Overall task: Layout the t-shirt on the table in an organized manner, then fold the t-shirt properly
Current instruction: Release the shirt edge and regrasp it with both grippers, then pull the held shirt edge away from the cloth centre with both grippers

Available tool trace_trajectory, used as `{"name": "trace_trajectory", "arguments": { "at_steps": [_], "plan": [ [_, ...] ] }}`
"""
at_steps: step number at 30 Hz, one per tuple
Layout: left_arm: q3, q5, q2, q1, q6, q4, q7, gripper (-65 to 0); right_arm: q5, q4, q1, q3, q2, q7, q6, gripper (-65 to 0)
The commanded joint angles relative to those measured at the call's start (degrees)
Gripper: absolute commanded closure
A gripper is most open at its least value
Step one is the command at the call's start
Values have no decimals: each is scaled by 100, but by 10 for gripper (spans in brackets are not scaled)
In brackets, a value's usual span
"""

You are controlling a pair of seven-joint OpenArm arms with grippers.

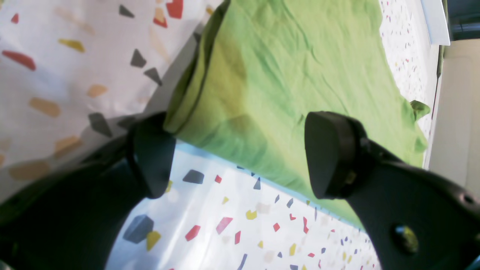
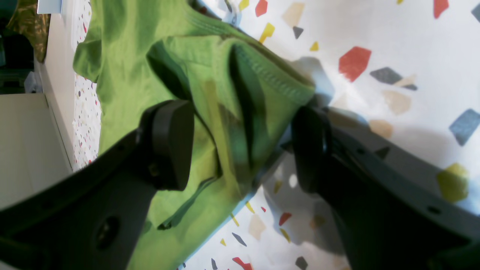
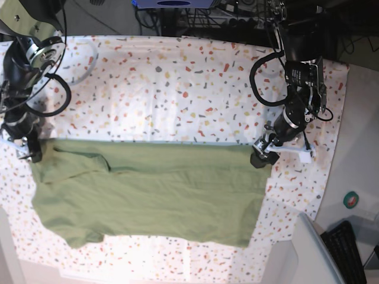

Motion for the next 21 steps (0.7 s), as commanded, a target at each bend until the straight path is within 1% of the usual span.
{"name": "trace_trajectory", "arguments": {
  "at_steps": [1,6,7,8,10,14,15,16,17,19,21],
  "plan": [
    [-2,116,7,-18,167,-16,147,-517,-100,0,53,-15,45,-77,-99,-390],
    [-11,107,7,-88,176,-51,147,-510,-100,-9,53,-15,45,-77,-99,-387],
    [-28,107,7,-97,176,-139,147,-485,-100,-9,53,-15,45,-77,-99,-380],
    [-46,107,7,-114,176,-245,147,-449,-100,-9,53,-15,45,-77,-99,-360],
    [-63,107,7,-290,176,-543,147,-351,-100,-9,53,-15,45,-77,-99,-300],
    [-2,107,-19,-580,176,-1176,147,-114,-100,-9,53,-15,45,-77,-99,-167],
    [-2,107,-19,-616,176,-1229,147,-38,-100,-9,53,-15,45,-77,-99,-113],
    [-2,107,-11,-616,176,-1229,165,0,-100,-9,53,-15,54,-77,-99,-50],
    [-2,107,-11,-616,176,-1229,165,0,-100,-9,53,-15,54,-77,-99,0],
    [-2,107,-11,-624,176,-1220,183,0,-100,0,53,-15,71,-86,-99,0],
    [-2,107,-37,-616,176,-1212,411,0,-100,44,44,-15,80,-165,-99,0]
  ]
}}
